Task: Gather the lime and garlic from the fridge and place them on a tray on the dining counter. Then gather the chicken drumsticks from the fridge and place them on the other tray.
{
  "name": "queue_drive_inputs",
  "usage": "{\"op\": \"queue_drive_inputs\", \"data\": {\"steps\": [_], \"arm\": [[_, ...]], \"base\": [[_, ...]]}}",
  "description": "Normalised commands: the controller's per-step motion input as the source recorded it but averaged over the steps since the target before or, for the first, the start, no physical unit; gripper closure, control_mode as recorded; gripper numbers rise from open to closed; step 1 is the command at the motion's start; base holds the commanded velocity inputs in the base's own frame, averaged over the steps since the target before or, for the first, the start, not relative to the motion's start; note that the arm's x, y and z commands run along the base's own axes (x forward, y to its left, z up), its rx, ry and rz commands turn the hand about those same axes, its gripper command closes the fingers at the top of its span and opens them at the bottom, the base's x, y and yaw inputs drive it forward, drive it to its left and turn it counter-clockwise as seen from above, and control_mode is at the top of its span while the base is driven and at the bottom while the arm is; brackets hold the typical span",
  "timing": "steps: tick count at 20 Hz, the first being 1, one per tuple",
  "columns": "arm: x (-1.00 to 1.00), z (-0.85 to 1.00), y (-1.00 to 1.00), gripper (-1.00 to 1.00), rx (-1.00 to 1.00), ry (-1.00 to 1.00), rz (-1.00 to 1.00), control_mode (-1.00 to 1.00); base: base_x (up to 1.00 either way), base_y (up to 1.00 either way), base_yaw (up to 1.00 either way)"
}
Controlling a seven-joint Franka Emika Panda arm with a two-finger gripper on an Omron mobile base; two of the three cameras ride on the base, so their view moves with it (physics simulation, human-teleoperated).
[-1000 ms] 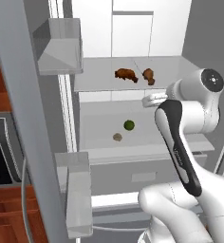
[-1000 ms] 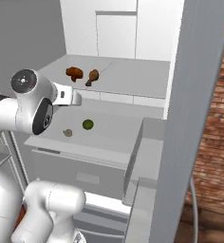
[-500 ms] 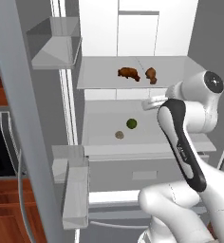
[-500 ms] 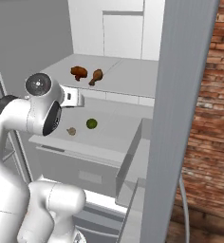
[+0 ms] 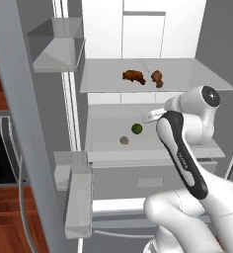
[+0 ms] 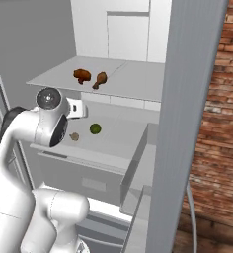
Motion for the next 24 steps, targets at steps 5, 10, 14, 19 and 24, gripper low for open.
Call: {"op": "queue_drive_inputs", "data": {"steps": [5, 10, 14, 19, 24], "arm": [[0.36, -0.41, 0.41, -1.0, 0.0, 0.1, 0.0, -1.0], [0.34, -0.32, 0.33, -1.0, -0.03, 0.18, 0.0, -1.0], [0.4, -0.21, 0.32, -1.0, -0.07, 0.26, 0.0, -1.0], [0.29, -0.15, 0.03, -1.0, -0.01, 0.11, 0.0, -1.0], [0.28, -0.22, 0.0, -1.0, 0.0, 0.04, 0.01, -1.0]], "base": [[0.0, 0.0, 0.0], [0.0, 0.0, 0.0], [0.0, 0.0, 0.0], [0.0, 0.0, 0.0], [0.0, 0.0, 0.0]]}}
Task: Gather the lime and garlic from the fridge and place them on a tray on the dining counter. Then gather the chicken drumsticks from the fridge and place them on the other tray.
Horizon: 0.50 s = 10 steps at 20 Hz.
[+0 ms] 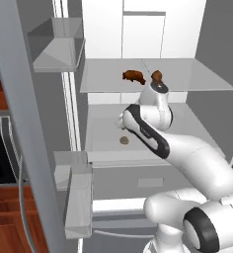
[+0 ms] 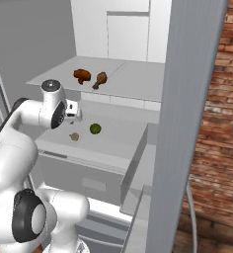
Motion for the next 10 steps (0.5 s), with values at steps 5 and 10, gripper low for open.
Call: {"op": "queue_drive_inputs", "data": {"steps": [5, 10], "arm": [[0.17, -0.27, 0.0, -1.0, 0.0, 0.04, 0.01, -1.0], [0.18, -0.25, 0.0, -1.0, 0.0, 0.02, 0.0, -1.0]], "base": [[0.0, 0.0, 0.0], [0.0, 0.0, 0.0]]}}
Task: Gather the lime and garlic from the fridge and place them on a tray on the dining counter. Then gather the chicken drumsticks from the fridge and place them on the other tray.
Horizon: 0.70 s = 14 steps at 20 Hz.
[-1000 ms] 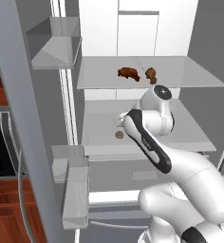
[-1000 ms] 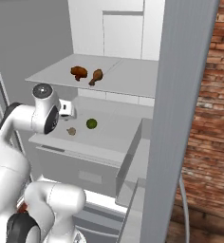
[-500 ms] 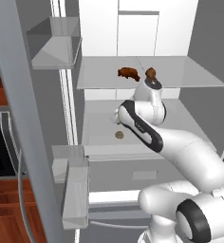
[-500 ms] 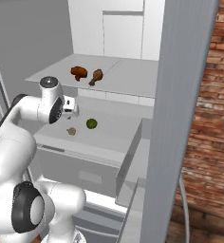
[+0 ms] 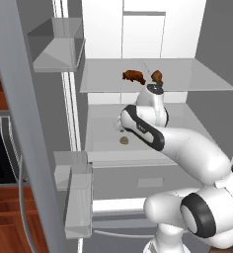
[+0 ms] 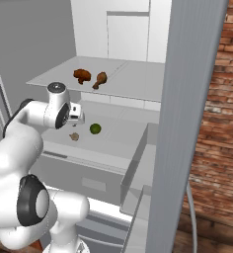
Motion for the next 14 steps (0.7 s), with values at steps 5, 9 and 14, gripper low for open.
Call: {"op": "queue_drive_inputs", "data": {"steps": [5, 9, 14], "arm": [[0.04, -0.25, 0.0, -1.0, 0.0, 0.0, 0.0, -1.0], [0.0, -0.28, 0.0, -1.0, 0.0, 0.0, 0.0, -1.0], [0.0, -0.33, 0.0, -1.0, 0.0, 0.0, 0.0, -1.0]], "base": [[0.0, 0.0, 0.0], [0.0, 0.0, 0.0], [0.0, 0.0, 0.0]]}}
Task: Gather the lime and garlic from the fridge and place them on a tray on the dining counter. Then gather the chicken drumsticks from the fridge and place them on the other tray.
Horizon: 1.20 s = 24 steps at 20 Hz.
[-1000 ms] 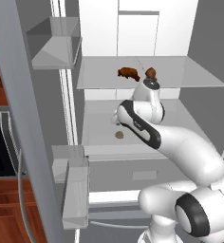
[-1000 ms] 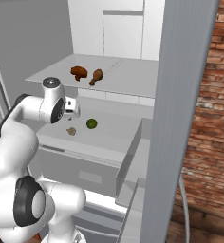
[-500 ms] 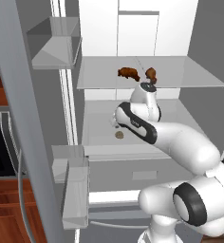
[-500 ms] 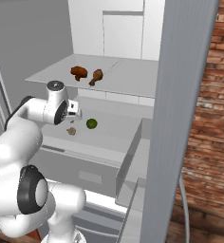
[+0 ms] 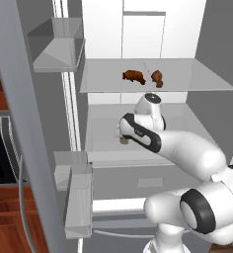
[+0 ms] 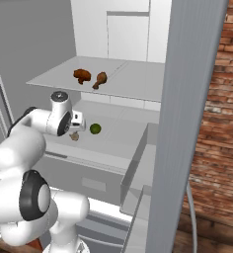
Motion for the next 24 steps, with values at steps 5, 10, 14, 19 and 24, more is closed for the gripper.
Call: {"op": "queue_drive_inputs", "data": {"steps": [5, 10, 14, 19, 24], "arm": [[0.01, -0.18, -0.04, -1.0, 0.0, 0.0, 0.0, -1.0], [0.1, -0.14, -0.02, -1.0, 0.0, 0.0, 0.0, -1.0], [0.19, -0.13, -0.01, -1.0, 0.0, -0.02, 0.0, -1.0], [0.2, -0.15, 0.0, -1.0, 0.0, -0.03, 0.0, -1.0], [0.17, -0.08, -0.01, -1.0, 0.0, 0.0, 0.0, -1.0]], "base": [[0.0, 0.0, 0.0], [0.0, 0.0, 0.0], [0.0, 0.0, 0.0], [0.0, 0.0, 0.0], [0.0, 0.0, 0.0]]}}
